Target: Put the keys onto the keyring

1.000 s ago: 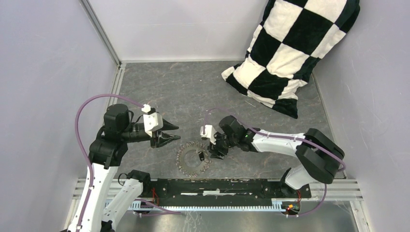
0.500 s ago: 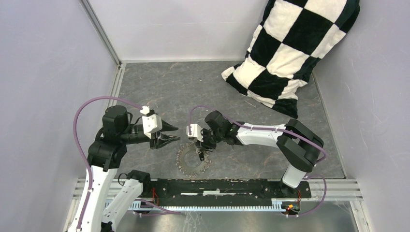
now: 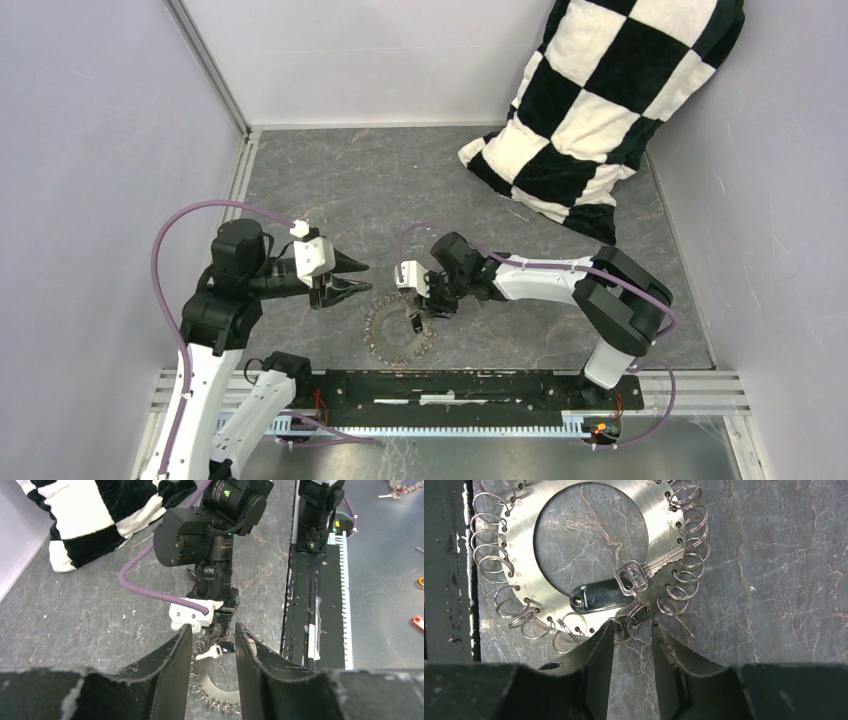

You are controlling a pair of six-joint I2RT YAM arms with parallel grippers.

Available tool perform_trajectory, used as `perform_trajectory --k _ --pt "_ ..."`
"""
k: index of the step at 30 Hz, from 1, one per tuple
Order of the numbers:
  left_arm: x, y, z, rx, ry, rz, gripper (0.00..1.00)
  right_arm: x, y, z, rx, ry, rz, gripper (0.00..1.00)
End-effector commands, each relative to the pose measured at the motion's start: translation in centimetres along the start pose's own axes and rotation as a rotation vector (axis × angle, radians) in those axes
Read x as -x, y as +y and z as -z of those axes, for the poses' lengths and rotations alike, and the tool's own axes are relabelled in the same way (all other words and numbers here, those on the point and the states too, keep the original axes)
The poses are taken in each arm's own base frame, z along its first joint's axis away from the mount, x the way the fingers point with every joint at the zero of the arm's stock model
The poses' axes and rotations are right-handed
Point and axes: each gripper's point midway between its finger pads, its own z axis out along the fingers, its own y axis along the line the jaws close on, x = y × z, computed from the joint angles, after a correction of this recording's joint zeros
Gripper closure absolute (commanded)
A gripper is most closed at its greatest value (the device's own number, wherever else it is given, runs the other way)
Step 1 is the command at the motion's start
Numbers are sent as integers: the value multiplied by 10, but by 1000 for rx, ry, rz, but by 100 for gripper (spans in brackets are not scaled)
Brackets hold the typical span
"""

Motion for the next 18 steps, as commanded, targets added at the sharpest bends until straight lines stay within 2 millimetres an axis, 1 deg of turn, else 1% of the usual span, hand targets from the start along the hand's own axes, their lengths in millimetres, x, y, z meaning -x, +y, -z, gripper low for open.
perform_trajectory --k 1,5,11,13,16,18 --pt "8 0 3 3 -10 -71 57 13 -2 -2 3 -50 3 62" --pt "8 1 3 8 -9 -78 57 17 -4 -7 14 -62 -19 70" --pt "7 1 4 12 -4 -94 57 11 -2 -14 54 -48 -68 80" --pt "7 1 4 12 -4 -97 57 9 -1 -15 62 -41 -80 85" --pt "7 1 4 13 -4 -103 57 10 -3 -15 58 -41 -89 99" --pt "7 1 4 14 -4 -103 57 13 -6 -13 49 -51 -90 100"
